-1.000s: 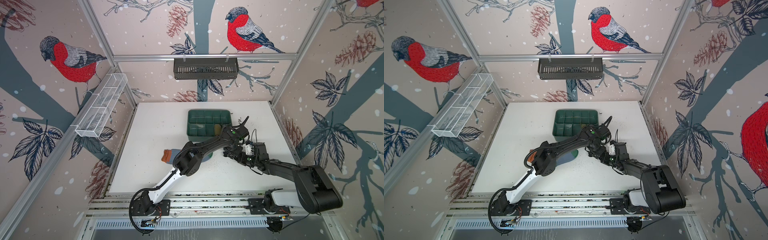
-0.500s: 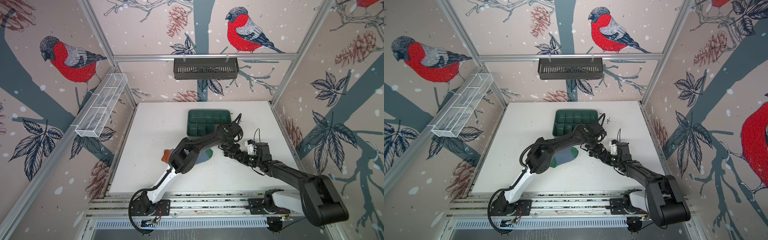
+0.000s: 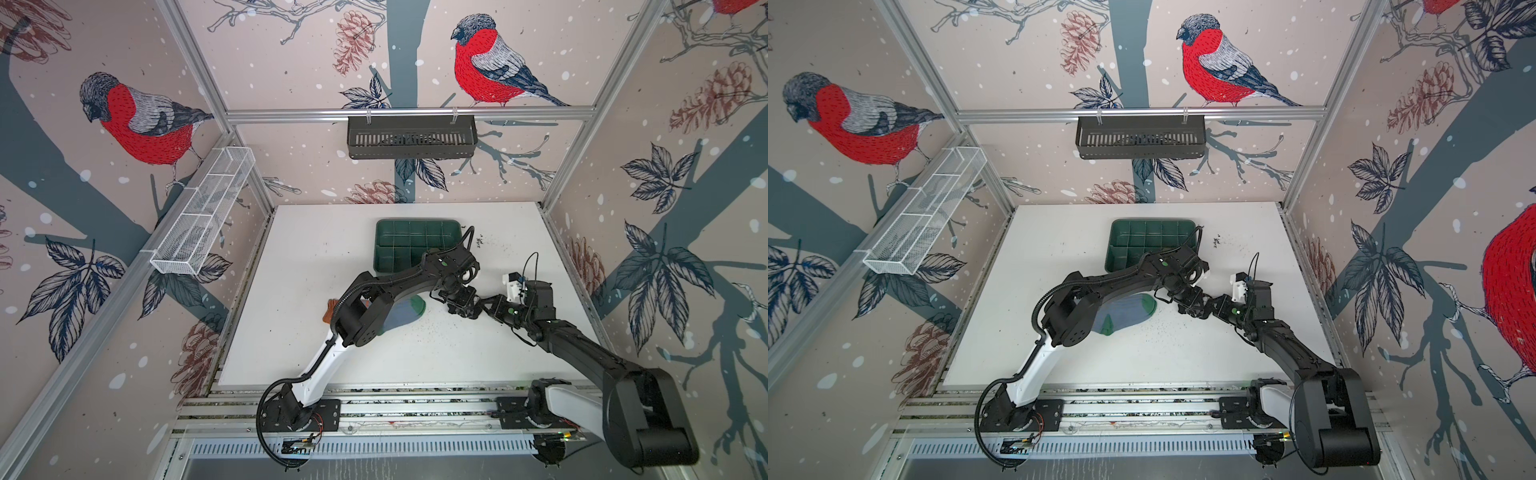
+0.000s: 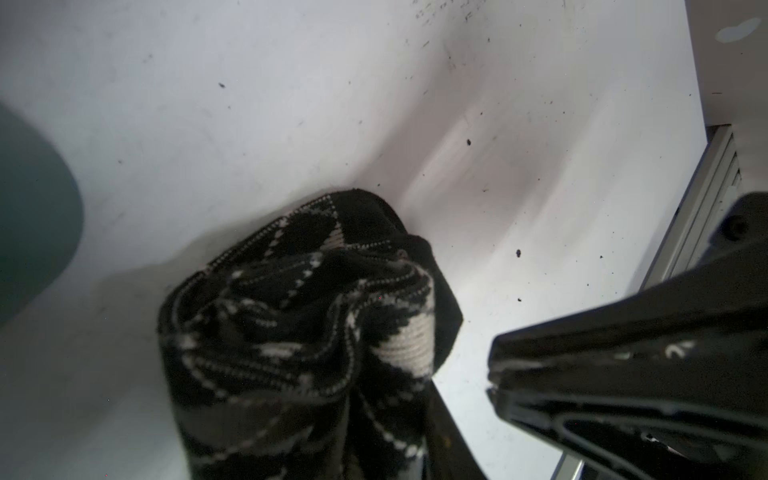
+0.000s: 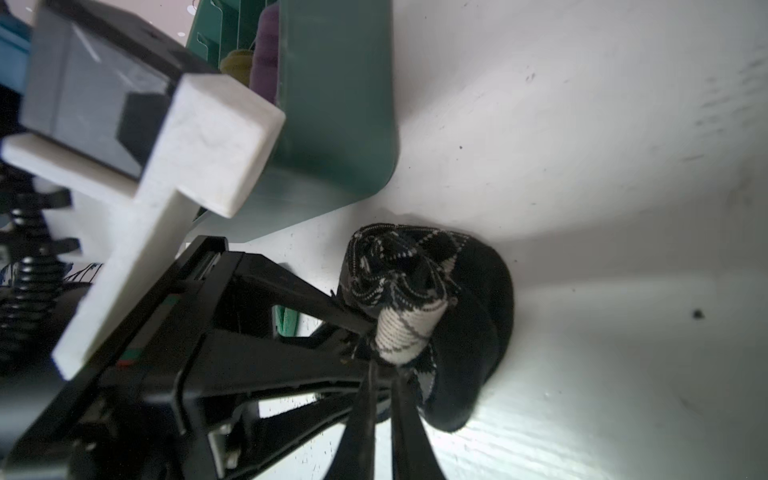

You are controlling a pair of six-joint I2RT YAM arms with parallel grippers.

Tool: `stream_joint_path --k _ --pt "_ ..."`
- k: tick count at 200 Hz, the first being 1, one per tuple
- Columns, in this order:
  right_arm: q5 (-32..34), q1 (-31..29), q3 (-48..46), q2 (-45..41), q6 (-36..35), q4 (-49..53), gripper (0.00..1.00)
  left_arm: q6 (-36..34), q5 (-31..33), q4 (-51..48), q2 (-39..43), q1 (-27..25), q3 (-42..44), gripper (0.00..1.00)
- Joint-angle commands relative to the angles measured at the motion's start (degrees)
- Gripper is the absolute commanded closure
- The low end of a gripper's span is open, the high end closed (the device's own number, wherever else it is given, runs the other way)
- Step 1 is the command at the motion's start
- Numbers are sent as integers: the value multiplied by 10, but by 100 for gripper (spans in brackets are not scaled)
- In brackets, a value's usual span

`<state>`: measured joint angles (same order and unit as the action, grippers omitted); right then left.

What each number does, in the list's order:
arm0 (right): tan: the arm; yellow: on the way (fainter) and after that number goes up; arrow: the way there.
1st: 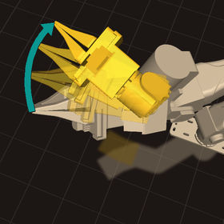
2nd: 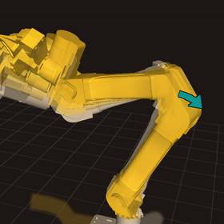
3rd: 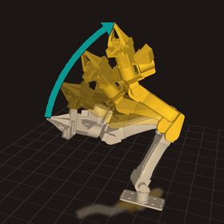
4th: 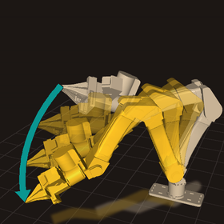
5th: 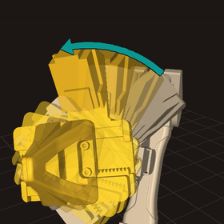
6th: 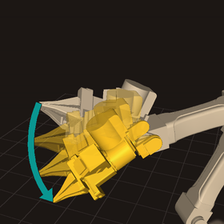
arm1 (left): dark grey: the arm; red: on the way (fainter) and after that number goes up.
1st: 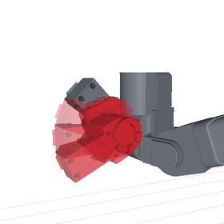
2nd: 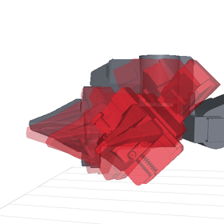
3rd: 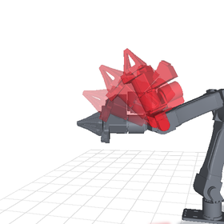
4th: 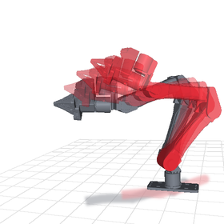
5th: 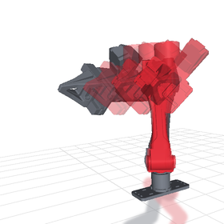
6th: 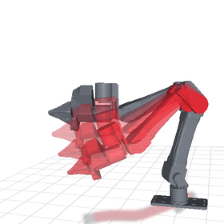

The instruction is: Roll the socks

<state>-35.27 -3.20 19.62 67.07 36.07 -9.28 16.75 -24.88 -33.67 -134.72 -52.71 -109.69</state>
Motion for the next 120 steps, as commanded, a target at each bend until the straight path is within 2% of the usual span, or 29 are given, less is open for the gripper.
stream_joint_path --k 1,60,77,92,120 --pt "-24 0 8 18 16 -45 90 5 -8 -13 2 0 8 72" --pt "-32 0 25 22 17 -49 90 6 -19 -2 -1 0 15 71" --pt "-32 0 32 31 12 -45 90 6 -27 5 0 0 18 66" --pt "-31 -4 33 41 8 -43 90 5 -36 12 1 0 22 69" --pt "-27 -11 25 45 0 -40 91 8 -38 18 2 0 25 69"
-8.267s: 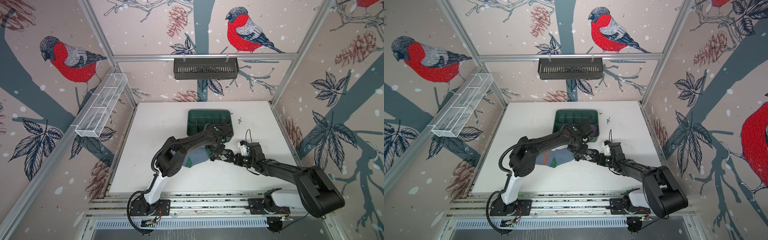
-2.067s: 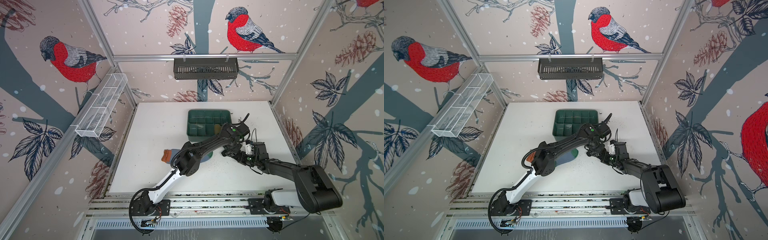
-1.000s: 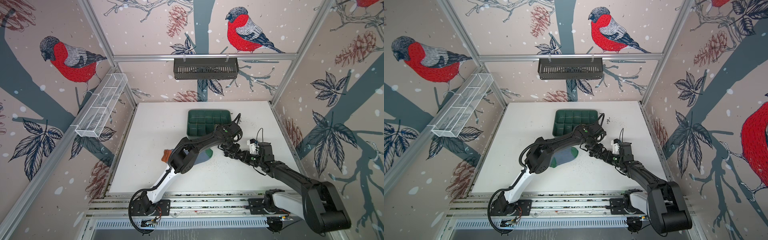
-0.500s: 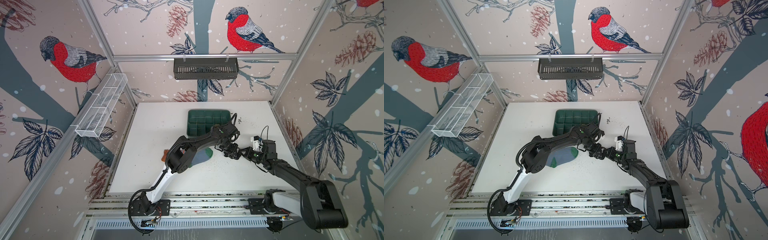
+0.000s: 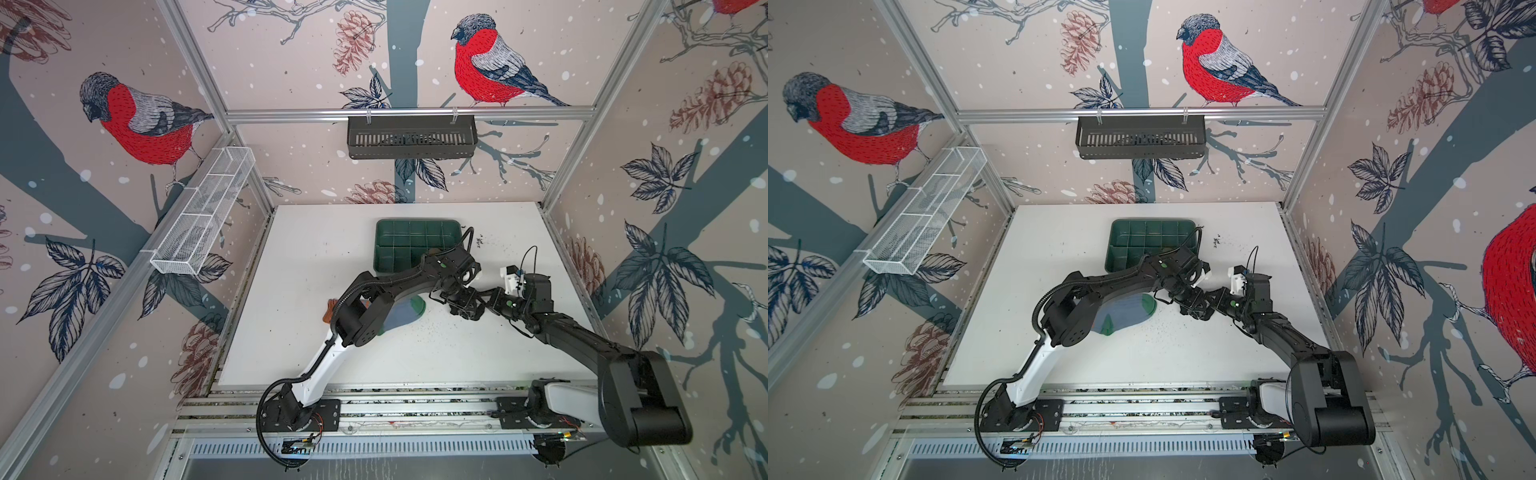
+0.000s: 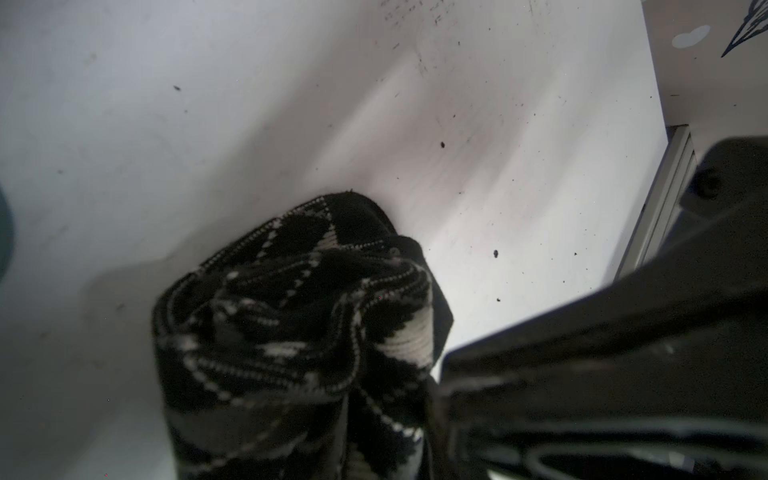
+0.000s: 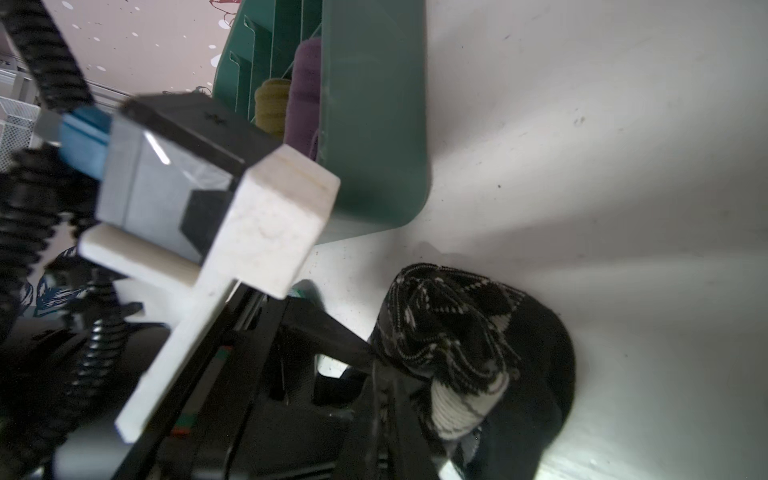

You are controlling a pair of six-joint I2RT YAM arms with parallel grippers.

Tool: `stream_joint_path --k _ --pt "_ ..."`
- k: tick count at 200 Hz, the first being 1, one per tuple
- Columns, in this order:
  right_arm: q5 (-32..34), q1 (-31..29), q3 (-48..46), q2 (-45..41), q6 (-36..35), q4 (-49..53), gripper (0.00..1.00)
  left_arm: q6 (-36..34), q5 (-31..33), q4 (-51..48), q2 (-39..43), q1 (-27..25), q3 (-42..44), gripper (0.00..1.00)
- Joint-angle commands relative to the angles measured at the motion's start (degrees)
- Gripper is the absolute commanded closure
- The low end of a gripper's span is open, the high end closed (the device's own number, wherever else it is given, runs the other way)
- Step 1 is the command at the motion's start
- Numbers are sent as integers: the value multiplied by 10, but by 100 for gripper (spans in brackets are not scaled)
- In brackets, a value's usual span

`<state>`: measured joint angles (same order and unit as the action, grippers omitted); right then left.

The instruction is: Roll the socks

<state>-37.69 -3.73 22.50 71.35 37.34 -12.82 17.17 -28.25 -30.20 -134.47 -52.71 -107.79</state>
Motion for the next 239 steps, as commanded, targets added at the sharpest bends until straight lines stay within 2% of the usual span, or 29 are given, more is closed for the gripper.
stream_joint_path --k 1,77,123,157,188,216,223,239 --pt "-2 -6 -4 2 -13 -5 91 4 -5 -16 0 -1 6 69" --pt "41 -13 -11 51 -47 27 93 9 -36 16 19 3 33 66" --pt "58 -13 -11 78 -59 33 94 24 -57 73 76 14 90 62" --pt "66 -13 -11 76 -61 37 94 32 -45 100 125 24 129 62" --pt "68 -13 -11 73 -63 40 94 21 -13 81 138 40 146 60" --pt "67 -14 -11 70 -65 41 94 22 -22 106 145 58 181 60" --pt "67 -14 -11 70 -64 41 94 21 -28 113 147 62 188 56" --pt "67 -15 -10 71 -65 42 94 18 -38 124 149 68 197 55"
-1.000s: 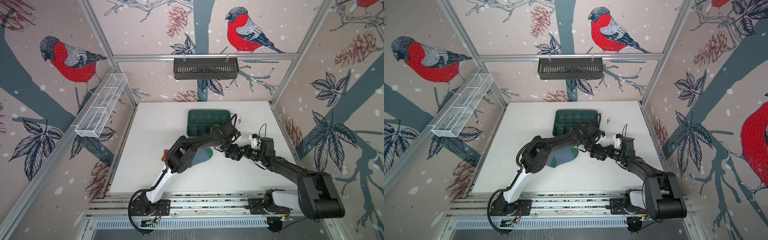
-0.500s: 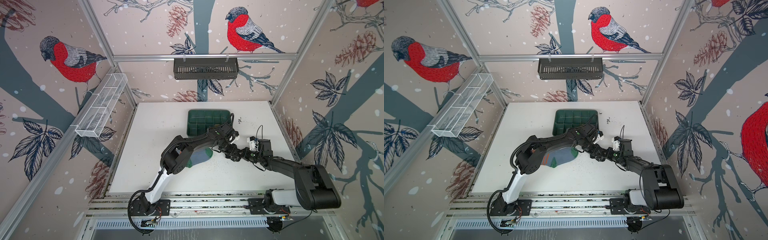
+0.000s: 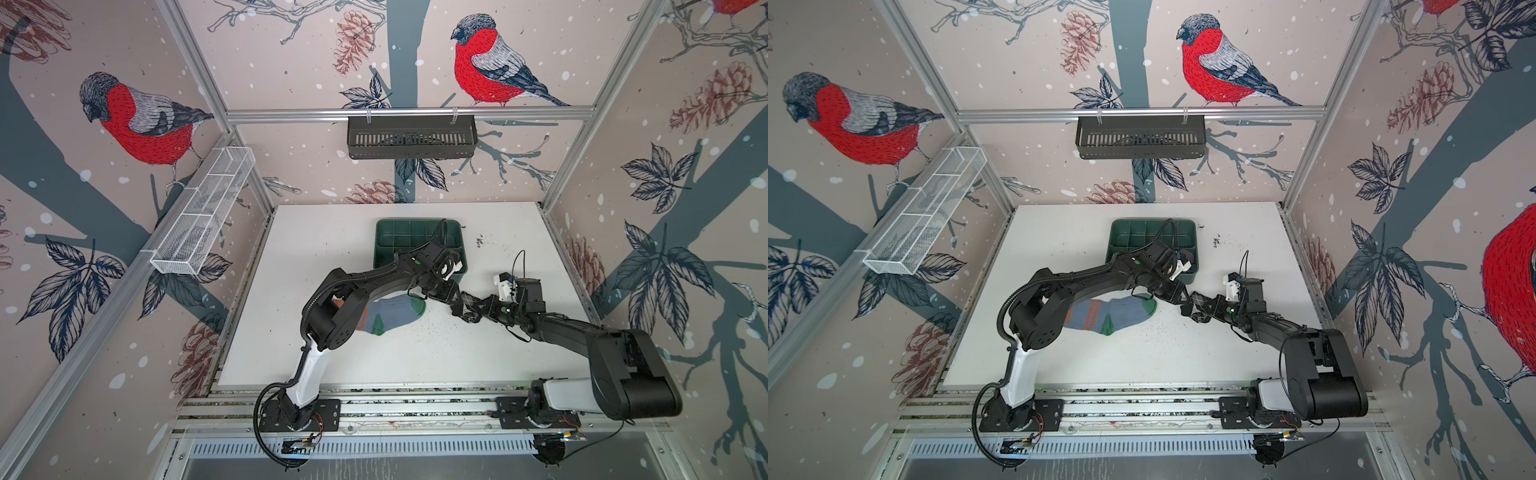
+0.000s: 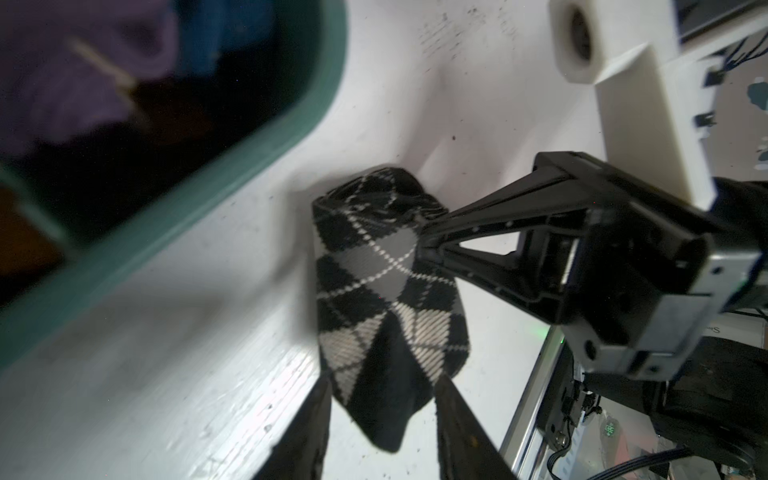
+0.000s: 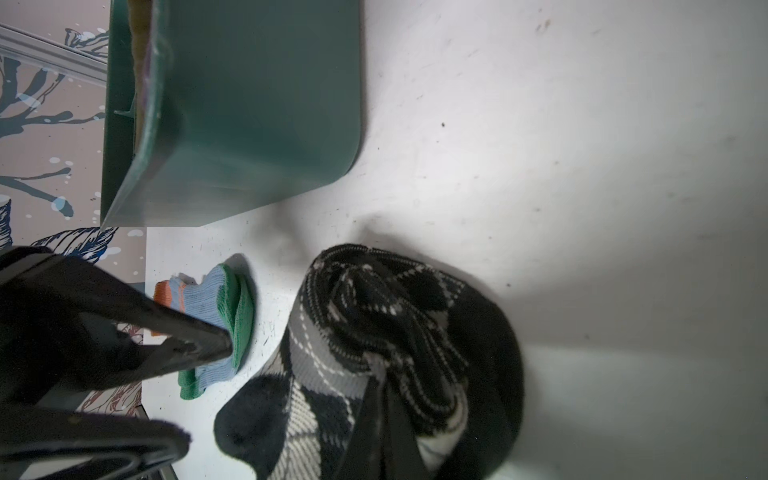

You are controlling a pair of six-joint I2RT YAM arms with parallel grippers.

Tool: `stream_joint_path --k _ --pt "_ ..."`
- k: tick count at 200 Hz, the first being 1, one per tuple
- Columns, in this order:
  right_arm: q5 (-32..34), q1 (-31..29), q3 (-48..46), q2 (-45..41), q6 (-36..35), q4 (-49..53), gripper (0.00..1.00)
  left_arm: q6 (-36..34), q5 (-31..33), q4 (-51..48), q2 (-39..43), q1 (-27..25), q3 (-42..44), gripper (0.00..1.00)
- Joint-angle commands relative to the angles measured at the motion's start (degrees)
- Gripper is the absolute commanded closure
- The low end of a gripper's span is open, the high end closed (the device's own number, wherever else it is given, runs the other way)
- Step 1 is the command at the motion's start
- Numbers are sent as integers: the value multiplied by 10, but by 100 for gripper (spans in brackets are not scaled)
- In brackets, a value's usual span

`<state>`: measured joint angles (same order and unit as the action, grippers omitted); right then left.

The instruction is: Roll the socks

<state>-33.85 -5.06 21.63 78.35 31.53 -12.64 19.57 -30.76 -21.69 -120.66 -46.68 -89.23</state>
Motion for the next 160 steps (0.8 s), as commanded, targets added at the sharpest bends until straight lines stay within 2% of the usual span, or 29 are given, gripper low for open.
stream_joint_path --k 1,65,160 --pt "28 -2 -1 1 -7 40 94 -6 -14 40 10 8 11 56" --pt "36 -25 9 31 -15 50 95 -3 -58 70 -5 15 24 53" --pt "87 -128 20 40 -36 114 96 6 -27 104 122 27 204 51"
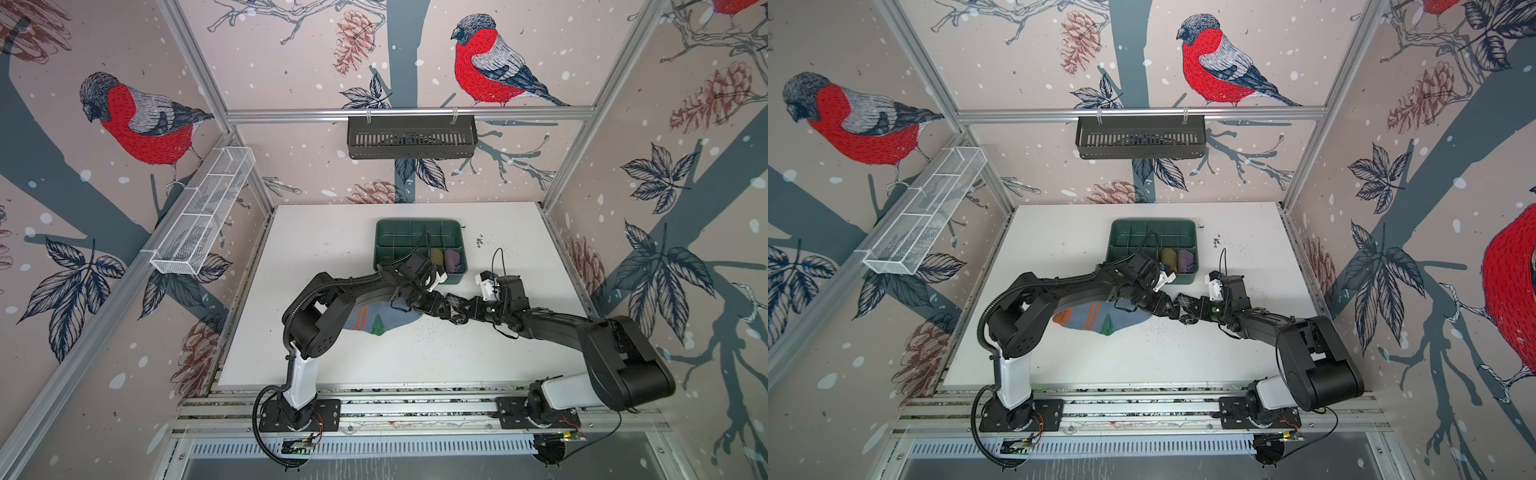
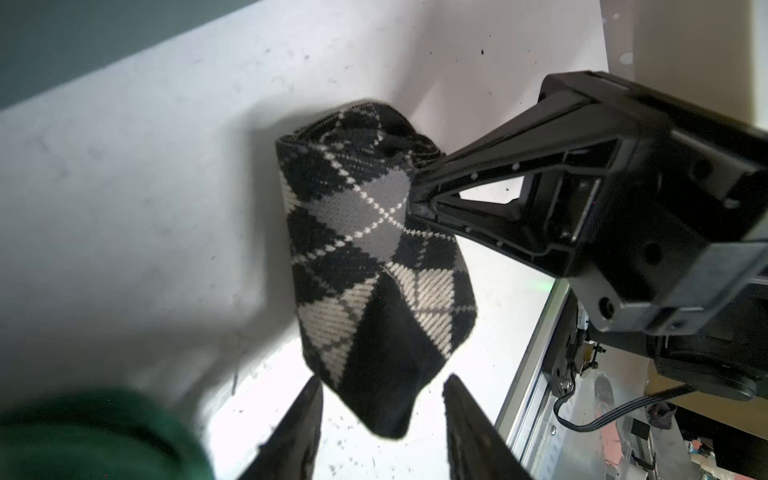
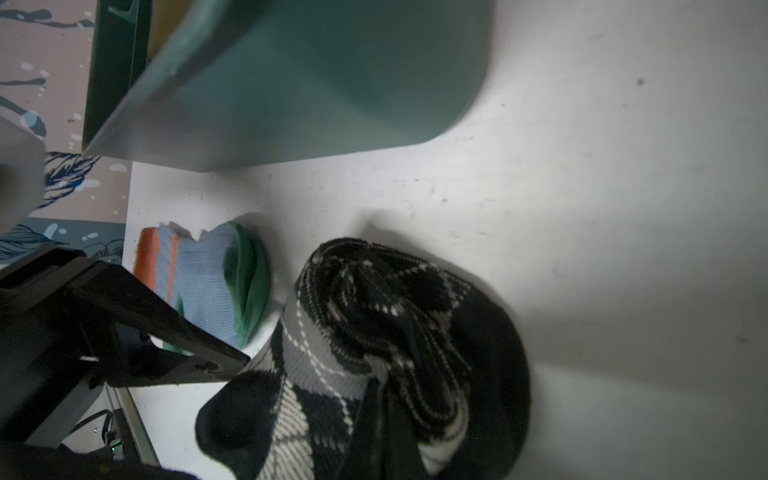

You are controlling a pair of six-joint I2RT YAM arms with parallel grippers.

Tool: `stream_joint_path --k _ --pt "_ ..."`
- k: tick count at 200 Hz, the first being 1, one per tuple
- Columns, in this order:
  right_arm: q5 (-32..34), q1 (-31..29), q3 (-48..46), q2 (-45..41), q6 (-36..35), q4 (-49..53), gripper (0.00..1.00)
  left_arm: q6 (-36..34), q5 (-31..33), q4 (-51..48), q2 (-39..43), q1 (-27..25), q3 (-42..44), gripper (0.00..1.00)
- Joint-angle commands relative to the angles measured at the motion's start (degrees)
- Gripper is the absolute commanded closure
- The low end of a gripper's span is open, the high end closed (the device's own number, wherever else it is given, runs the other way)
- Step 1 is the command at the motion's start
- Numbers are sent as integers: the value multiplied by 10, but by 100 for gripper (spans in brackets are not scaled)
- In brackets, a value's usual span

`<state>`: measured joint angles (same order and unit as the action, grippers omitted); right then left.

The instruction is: Roll the socks

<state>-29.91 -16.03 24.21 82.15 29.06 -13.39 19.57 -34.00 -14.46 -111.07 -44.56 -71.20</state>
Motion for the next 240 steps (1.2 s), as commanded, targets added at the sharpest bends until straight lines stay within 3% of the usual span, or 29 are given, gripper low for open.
stream_joint_path --k 1,96,240 --pt "49 -19 -6 2 -11 122 96 6 5 32 26 6 25 51" --pt "97 -116 -33 -53 12 193 96 19 -26 99 37 12 81 50" --pt "100 -126 -31 -48 20 186 96 20 -62 132 -11 20 84 50"
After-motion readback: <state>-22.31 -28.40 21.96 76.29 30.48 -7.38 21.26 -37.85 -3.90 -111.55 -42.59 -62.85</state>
